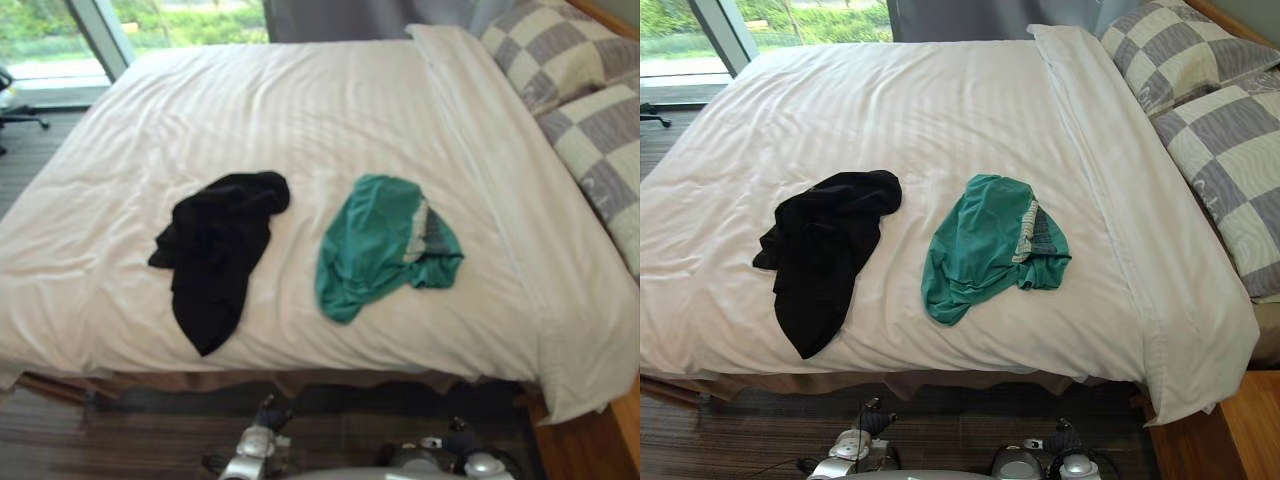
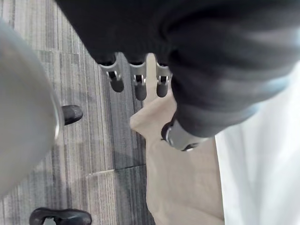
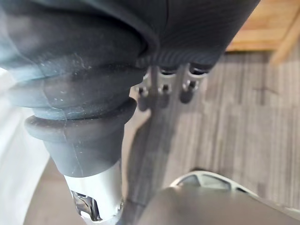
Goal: Tidy the bed and pick cloth on bed and put in laundry
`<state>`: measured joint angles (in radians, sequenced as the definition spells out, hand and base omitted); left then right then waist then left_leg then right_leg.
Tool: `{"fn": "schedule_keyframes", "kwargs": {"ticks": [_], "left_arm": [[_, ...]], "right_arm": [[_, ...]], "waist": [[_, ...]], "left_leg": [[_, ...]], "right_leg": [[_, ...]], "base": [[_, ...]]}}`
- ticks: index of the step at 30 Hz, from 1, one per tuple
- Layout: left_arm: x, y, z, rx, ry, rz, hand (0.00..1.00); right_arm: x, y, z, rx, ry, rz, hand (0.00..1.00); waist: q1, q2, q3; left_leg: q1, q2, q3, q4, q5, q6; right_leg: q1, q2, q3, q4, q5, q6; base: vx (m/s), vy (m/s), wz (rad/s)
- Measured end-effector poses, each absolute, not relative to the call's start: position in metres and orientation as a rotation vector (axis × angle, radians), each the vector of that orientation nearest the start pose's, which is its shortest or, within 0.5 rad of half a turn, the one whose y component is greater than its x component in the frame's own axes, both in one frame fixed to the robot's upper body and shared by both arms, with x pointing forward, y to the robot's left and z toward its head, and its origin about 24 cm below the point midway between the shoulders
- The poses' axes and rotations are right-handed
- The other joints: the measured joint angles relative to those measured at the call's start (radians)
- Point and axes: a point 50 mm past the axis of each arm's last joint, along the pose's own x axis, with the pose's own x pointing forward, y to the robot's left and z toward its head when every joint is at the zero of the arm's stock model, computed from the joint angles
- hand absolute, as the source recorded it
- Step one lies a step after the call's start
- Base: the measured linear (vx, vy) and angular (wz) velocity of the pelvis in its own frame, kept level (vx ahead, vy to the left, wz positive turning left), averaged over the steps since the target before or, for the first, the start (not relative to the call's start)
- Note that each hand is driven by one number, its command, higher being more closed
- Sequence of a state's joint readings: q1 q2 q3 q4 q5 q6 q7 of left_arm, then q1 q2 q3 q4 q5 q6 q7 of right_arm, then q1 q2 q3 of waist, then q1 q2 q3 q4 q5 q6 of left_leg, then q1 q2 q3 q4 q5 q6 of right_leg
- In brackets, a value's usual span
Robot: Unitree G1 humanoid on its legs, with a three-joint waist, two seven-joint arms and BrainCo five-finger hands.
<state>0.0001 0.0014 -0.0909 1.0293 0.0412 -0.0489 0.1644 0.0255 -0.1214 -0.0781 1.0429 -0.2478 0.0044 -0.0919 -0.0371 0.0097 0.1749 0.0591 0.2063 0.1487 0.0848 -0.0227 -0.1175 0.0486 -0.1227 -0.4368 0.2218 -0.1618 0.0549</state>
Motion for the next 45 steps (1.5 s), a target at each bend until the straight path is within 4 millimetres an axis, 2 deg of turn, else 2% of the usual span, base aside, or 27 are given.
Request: {"fn": "schedule_keyframes", "kwargs": {"ticks": [5, 7, 9, 10, 13, 15, 16, 17, 18, 19, 20, 21, 22, 23, 24, 25, 26, 27, 28, 29, 31, 34, 36, 39, 42, 44, 45], "left_arm": [[0.147, 0.148, -0.145, 0.144, 0.921, 0.081, 0.00], [0.147, 0.150, -0.146, 0.111, 0.927, 0.110, 0.00], [0.142, 0.162, -0.148, 0.030, 0.953, 0.216, 0.00], [0.142, 0.163, -0.148, 0.024, 0.955, 0.228, 0.00], [0.137, 0.176, -0.150, -0.048, 0.975, 0.368, 0.00], [0.130, 0.175, -0.152, -0.062, 0.989, 0.400, 0.00], [0.128, 0.175, -0.152, -0.065, 0.992, 0.404, 0.00], [0.127, 0.187, -0.150, -0.050, 0.968, 0.438, 0.00], [0.127, 0.195, -0.149, -0.041, 0.951, 0.463, 0.00], [0.125, 0.208, -0.148, -0.034, 0.951, 0.513, 0.00], [0.120, 0.216, -0.148, -0.034, 0.961, 0.549, 0.00], [0.117, 0.220, -0.148, -0.047, 0.964, 0.579, 0.00], [0.109, 0.231, -0.148, -0.084, 0.970, 0.660, 0.00], [0.105, 0.235, -0.149, -0.095, 0.975, 0.685, 0.00], [0.103, 0.235, -0.149, -0.105, 0.981, 0.695, 0.00], [0.100, 0.233, -0.152, -0.134, 0.999, 0.710, 0.00], [0.099, 0.231, -0.153, -0.159, 1.005, 0.723, 0.00], [0.096, 0.230, -0.154, -0.216, 1.009, 0.765, 0.00], [0.094, 0.227, -0.156, -0.264, 1.014, 0.795, 0.00], [0.081, 0.224, -0.161, -0.408, 1.038, 0.918, 0.00], [0.069, 0.232, -0.162, -0.512, 1.026, 1.047, 0.00], [0.042, 0.263, -0.157, -0.697, 0.924, 1.340, 0.00], [0.009, 0.298, -0.148, -0.837, 0.773, 1.621, 0.00], [-0.026, 0.340, -0.127, -0.872, 0.604, 1.836, 0.00], [-0.034, 0.383, -0.096, -0.813, 0.417, 1.921, 0.00], [-0.021, 0.426, -0.044, -0.576, 0.213, 1.874, 0.00], [-0.014, 0.435, -0.031, -0.514, 0.173, 1.853, 0.00]], "right_arm": [[0.120, -0.208, -0.153, -0.345, 1.063, -0.075, 0.00], [0.115, -0.212, -0.154, -0.335, 1.078, -0.095, 0.00], [0.113, -0.220, -0.153, -0.286, 1.079, -0.168, 0.00], [0.113, -0.220, -0.153, -0.283, 1.080, -0.172, 0.00], [0.104, -0.221, -0.155, -0.266, 1.101, -0.202, 0.00], [0.096, -0.230, -0.155, -0.272, 1.115, -0.228, 0.00], [0.094, -0.232, -0.155, -0.271, 1.119, -0.238, 0.00], [0.093, -0.219, -0.158, -0.218, 1.123, -0.233, 0.00], [0.092, -0.214, -0.159, -0.195, 1.124, -0.230, 0.00], [0.098, -0.205, -0.160, -0.178, 1.116, -0.212, 0.00], [0.103, -0.208, -0.158, -0.217, 1.106, -0.189, 0.00], [0.105, -0.209, -0.157, -0.242, 1.102, -0.171, 0.00], [0.108, -0.207, -0.157, -0.274, 1.093, -0.138, 0.00], [0.108, -0.206, -0.157, -0.287, 1.092, -0.126, 0.00], [0.109, -0.205, -0.157, -0.292, 1.089, -0.119, 0.00], [0.108, -0.204, -0.157, -0.297, 1.088, -0.114, 0.00], [0.110, -0.204, -0.156, -0.296, 1.084, -0.114, 0.00], [0.109, -0.204, -0.156, -0.273, 1.085, -0.131, 0.00], [0.109, -0.206, -0.156, -0.261, 1.085, -0.147, 0.00], [0.106, -0.216, -0.155, -0.182, 1.086, -0.245, 0.00], [0.097, -0.222, -0.157, -0.068, 1.099, -0.360, 0.00], [0.068, -0.231, -0.162, 0.192, 1.130, -0.650, 0.00], [0.027, -0.252, -0.163, 0.410, 1.126, -0.984, 0.00], [-0.003, -0.278, -0.154, 0.543, 1.037, -1.285, 0.00], [-0.009, -0.327, -0.125, 0.524, 0.793, -1.486, 0.00], [0.008, -0.379, -0.072, 0.370, 0.504, -1.558, 0.00], [0.013, -0.389, -0.059, 0.330, 0.449, -1.560, 0.00]], "waist": [[0.013, -0.006, 0.020], [0.024, -0.006, 0.022], [0.013, 0.017, 0.021], [0.011, 0.017, 0.021], [-0.005, 0.011, 0.025], [-0.005, 0.047, 0.005], [-0.002, 0.056, -0.001], [0.002, -0.008, 0.000], [0.000, -0.029, -0.002], [0.006, -0.050, -0.008], [0.028, -0.045, -0.009], [0.038, -0.042, -0.008], [0.049, -0.044, -0.008], [0.053, -0.040, -0.006], [0.051, -0.039, -0.005], [0.044, -0.033, -0.003], [0.041, -0.031, -0.002], [0.041, -0.034, -0.002], [0.041, -0.041, 0.000], [0.026, -0.019, 0.023], [0.025, -0.010, 0.024], [0.047, -0.009, 0.021], [0.048, -0.012, 0.006], [0.044, -0.024, -0.023], [0.033, -0.027, -0.065], [0.025, -0.024, -0.103], [0.025, -0.025, -0.110]], "left_leg": [[-0.143, -0.002, 0.053, 0.302, -0.010, -0.016], [-0.135, 0.003, 0.079, 0.303, -0.024, 0.004], [-0.134, 0.069, 0.084, 0.300, -0.088, 0.036], [-0.135, 0.078, 0.084, 0.299, -0.088, 0.036], [-0.139, 0.164, -0.002, 0.254, -0.080, 0.023], [-0.135, 0.181, -0.099, 0.199, -0.049, -0.053], [-0.129, 0.158, -0.113, 0.203, -0.099, -0.146], [-0.148, 0.081, -0.085, 0.263, -0.122, -0.107], [-0.158, 0.053, -0.083, 0.285, -0.142, -0.093], [-0.188, 0.019, -0.052, 0.336, -0.188, -0.060], [-0.187, 0.022, -0.006, 0.332, -0.202, -0.039], [-0.183, 0.028, 0.018, 0.322, -0.203, -0.031], [-0.154, 0.030, 0.044, 0.283, -0.185, -0.007], [-0.129, 0.022, 0.046, 0.244, -0.168, 0.000], [-0.116, 0.025, 0.048, 0.216, -0.153, 0.008], [-0.091, 0.012, 0.049, 0.156, -0.116, 0.021], [-0.081, -0.001, 0.047, 0.124, -0.097, 0.024], [-0.064, -0.032, 0.042, 0.092, -0.079, 0.030], [-0.050, -0.045, 0.043, 0.083, -0.078, 0.029], [-0.011, -0.068, 0.030, 0.043, -0.053, 0.033], [0.006, -0.070, 0.030, 0.022, -0.048, 0.033], [0.033, -0.069, 0.039, -0.023, -0.028, 0.025], [0.049, -0.072, 0.039, -0.069, -0.015, 0.022], [0.054, -0.077, 0.036, -0.092, -0.014, 0.023], [0.051, -0.091, 0.033, -0.111, -0.005, 0.031], [0.041, -0.103, 0.027, -0.120, 0.000, 0.036], [0.041, -0.105, 0.026, -0.120, 0.000, 0.036]], "right_leg": [[0.037, -0.063, -0.014, -0.012, 0.016, 0.020], [0.054, -0.072, -0.016, -0.034, 0.029, 0.027], [0.050, -0.073, -0.023, -0.040, 0.044, 0.051], [0.050, -0.074, -0.023, -0.040, 0.045, 0.053], [0.046, -0.132, -0.012, -0.023, 0.069, 0.111], [0.044, -0.172, 0.013, -0.044, 0.103, 0.181], [0.039, -0.189, 0.031, -0.054, 0.117, 0.200], [0.038, -0.255, 0.089, -0.072, 0.133, 0.199], [0.033, -0.277, 0.101, -0.067, 0.155, 0.194], [-0.025, -0.327, 0.113, -0.033, 0.223, 0.135], [-0.076, -0.333, 0.074, -0.007, 0.286, -0.001], [-0.100, -0.333, 0.031, 0.026, 0.291, -0.058], [-0.127, -0.306, -0.068, 0.131, 0.234, -0.034], [-0.125, -0.236, -0.082, 0.178, 0.157, 0.000], [-0.123, -0.189, -0.063, 0.199, 0.108, 0.011], [-0.121, -0.084, 0.005, 0.215, 0.023, 0.024], [-0.117, -0.040, 0.034, 0.199, -0.011, 0.031], [-0.078, -0.021, 0.013, 0.141, -0.031, 0.001], [-0.058, -0.025, 0.009, 0.122, -0.033, 0.004], [-0.012, -0.036, 0.003, 0.088, -0.034, 0.005], [0.003, -0.033, 0.008, 0.069, -0.034, 0.006], [0.009, -0.023, 0.027, 0.052, -0.030, 0.010], [0.022, -0.016, 0.026, 0.027, -0.028, 0.011], [0.024, -0.014, 0.026, 0.019, -0.028, 0.012], [0.012, -0.020, 0.025, 0.018, -0.030, 0.015], [0.001, -0.030, 0.023, 0.020, -0.032, 0.019], [0.002, -0.031, 0.023, 0.020, -0.032, 0.019]], "base": [[-0.05, 0.071, 0.16], [-0.03, 0.140, -0.07], [-0.01, 0.155, -0.04], [0.01, 0.141, 0.08], [0.09, 0.331, 0.06], [0.15, 0.545, -0.08], [0.14, 0.592, -0.10], [0.12, 0.453, -0.06], [0.08, 0.629, -0.14], [0.02, 0.479, -0.44], [-0.02, 0.490, -0.72], [0.03, 0.401, -0.87], [0.06, 0.352, -0.63], [0.09, 0.359, -0.37], [0.07, 0.203, 0.04], [0.05, 0.170, 0.23], [0.04, 0.096, 0.32], [0.04, 0.055, 0.18], [0.01, 0.087, 0.28], [0.01, 0.061, 0.21], [-0.01, 0.023, 0.10], [-0.05, -0.006, -0.11], [-0.06, 0.004, 0.02], [-0.02, 0.003, 0.02], [0.04, 0.014, 0.05], [0.06, 0.033, 0.08], [0.07, 0.023, 0.07]]}}
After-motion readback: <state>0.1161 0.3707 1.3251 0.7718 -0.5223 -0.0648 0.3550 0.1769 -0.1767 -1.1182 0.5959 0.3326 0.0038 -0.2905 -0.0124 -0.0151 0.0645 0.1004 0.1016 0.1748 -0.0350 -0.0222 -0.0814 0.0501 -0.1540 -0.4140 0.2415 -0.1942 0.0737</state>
